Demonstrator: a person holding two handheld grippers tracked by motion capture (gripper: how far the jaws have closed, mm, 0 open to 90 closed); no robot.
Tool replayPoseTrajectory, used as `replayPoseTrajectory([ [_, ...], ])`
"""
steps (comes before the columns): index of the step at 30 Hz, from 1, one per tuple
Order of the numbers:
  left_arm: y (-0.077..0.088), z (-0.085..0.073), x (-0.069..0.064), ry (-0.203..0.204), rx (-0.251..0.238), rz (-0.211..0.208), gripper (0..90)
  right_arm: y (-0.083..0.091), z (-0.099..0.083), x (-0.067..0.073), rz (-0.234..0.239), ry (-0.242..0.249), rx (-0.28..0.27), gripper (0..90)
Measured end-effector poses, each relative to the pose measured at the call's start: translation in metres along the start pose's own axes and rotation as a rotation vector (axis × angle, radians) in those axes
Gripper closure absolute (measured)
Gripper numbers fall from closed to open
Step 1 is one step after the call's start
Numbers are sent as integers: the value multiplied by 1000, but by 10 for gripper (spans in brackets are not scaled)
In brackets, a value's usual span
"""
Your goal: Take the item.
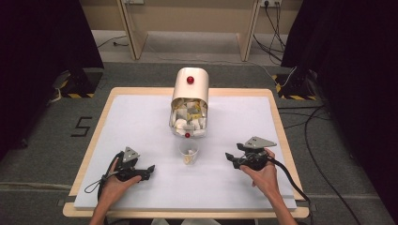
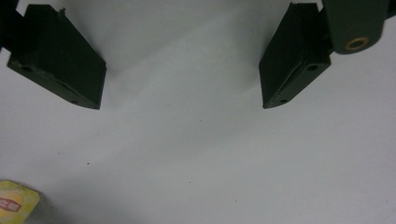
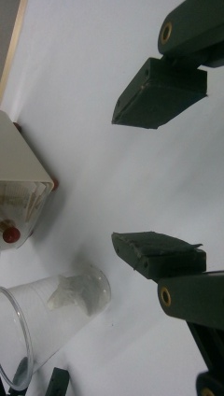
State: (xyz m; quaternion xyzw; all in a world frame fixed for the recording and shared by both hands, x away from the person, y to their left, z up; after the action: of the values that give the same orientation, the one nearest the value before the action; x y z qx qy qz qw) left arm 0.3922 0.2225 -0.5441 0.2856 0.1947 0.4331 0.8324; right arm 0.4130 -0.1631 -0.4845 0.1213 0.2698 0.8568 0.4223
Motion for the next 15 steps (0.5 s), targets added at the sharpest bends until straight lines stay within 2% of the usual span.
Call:
replayPoseTrajectory([
  [4, 0, 0, 0, 0, 0, 0, 138, 2, -3, -2, -4, -11, 0, 362],
  [15, 0, 0, 0, 0, 0, 0, 138, 8, -6, -1, -12, -4, 0, 318],
])
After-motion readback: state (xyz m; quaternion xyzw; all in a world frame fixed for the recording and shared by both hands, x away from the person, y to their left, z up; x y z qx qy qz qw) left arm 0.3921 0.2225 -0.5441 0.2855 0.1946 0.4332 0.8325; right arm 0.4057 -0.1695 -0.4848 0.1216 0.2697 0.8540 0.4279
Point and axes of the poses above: each handheld gripper's, and its own axes: y roughly backward along the jaws, z roughly out of its top, x roughly to its left, the point moved 5 cm from there along -y, roughly forward along the jaws, and after that the axes turned 5 degrees about -z, right-handed, at the moved point
